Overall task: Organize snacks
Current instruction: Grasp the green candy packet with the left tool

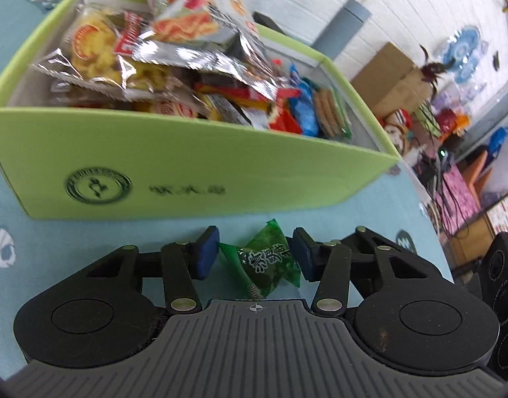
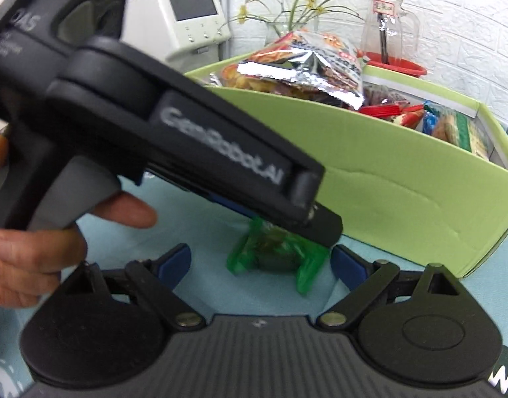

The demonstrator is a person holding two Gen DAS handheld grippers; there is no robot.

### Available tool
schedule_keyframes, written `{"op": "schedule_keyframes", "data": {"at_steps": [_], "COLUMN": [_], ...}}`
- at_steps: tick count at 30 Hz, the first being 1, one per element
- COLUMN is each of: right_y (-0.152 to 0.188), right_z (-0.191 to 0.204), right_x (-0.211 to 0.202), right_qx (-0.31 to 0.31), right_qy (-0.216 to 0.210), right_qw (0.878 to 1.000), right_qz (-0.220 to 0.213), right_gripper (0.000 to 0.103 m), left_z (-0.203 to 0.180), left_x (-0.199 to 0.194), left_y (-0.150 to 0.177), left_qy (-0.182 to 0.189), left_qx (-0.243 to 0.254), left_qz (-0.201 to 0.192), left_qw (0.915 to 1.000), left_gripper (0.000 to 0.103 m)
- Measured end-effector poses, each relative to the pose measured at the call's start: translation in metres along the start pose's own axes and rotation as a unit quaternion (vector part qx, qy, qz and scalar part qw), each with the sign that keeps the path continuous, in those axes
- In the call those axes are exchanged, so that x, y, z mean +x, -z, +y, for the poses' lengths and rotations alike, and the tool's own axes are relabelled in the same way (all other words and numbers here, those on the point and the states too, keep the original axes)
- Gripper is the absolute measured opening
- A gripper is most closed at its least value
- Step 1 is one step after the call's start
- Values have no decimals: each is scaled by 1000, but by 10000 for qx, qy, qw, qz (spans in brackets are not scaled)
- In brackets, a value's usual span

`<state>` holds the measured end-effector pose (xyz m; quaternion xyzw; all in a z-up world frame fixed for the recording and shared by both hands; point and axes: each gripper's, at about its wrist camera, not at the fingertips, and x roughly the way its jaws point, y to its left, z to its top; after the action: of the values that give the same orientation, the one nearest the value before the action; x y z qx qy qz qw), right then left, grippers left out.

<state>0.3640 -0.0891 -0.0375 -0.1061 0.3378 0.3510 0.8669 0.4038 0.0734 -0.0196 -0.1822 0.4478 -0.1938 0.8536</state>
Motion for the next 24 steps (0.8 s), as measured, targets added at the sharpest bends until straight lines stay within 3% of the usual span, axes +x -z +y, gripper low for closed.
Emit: {"op": "schedule_keyframes", "data": {"at_steps": [6, 11, 16, 21, 24], "right_y": [26, 62, 84, 64, 48], "right_z": [22, 49, 67, 74, 70], "right_x": [-39, -72, -98, -99, -79], "right_qx": [87, 309, 611, -485, -1038], "right_qy": [-240, -86, -99, 477, 368], "right_qw": [9997, 9995, 9978, 9962, 9929], "right_qz": [-43, -57, -222, -535, -441], "right_gripper": [94, 94, 94, 94, 94], "left_z": [-21, -36, -36, -14, -5], "left_x": [-22, -39, -63, -93, -101], "left_y": [43, 82, 95, 97, 102], "left_qy": [13, 75, -251, -296, -493], "left_qx": [87, 48, -216, -717, -789], "left_qz": [-11, -134, -557, -886, -966], "left_qw": [10000, 9999, 9979, 9930, 9910], "left_gripper": [34, 40, 47, 53, 58]}}
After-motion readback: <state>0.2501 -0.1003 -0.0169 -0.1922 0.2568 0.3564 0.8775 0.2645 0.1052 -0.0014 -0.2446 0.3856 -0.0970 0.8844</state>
